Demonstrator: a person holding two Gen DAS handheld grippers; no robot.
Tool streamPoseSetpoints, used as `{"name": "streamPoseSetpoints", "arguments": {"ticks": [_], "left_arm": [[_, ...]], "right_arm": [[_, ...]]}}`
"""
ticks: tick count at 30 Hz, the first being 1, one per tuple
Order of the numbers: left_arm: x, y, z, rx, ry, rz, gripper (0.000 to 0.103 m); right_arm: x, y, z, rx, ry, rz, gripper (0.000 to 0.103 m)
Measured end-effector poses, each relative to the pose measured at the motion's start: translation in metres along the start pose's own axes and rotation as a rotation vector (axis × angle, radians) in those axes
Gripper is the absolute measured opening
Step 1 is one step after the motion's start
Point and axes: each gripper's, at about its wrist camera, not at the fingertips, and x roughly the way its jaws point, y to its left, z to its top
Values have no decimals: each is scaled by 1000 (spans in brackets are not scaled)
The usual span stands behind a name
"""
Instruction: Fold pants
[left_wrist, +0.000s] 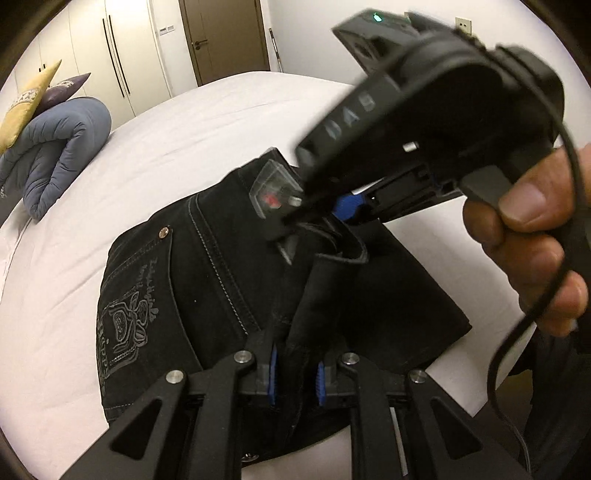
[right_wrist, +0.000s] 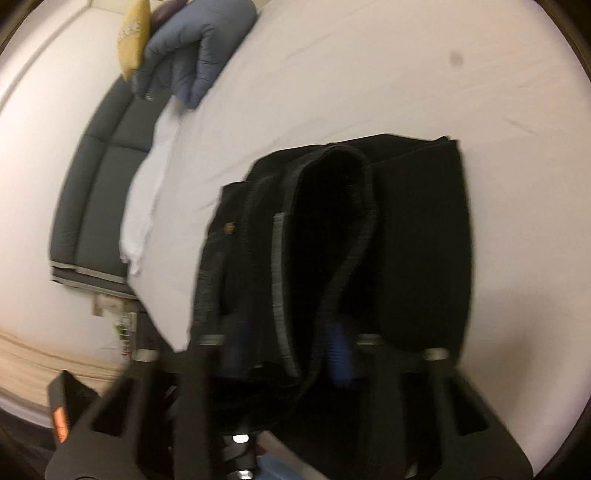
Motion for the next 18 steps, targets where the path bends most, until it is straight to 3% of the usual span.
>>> {"name": "streamPoseSetpoints", "arguments": {"ticks": [8, 18], "left_arm": [[-9, -11, 8, 40, -39, -17, 15], [9, -29, 19, 94, -38, -43, 15]], "right_arm": [[-25, 8, -5, -11, -89, 11, 13], [-67, -35, -8, 46, -141, 45, 13]]}}
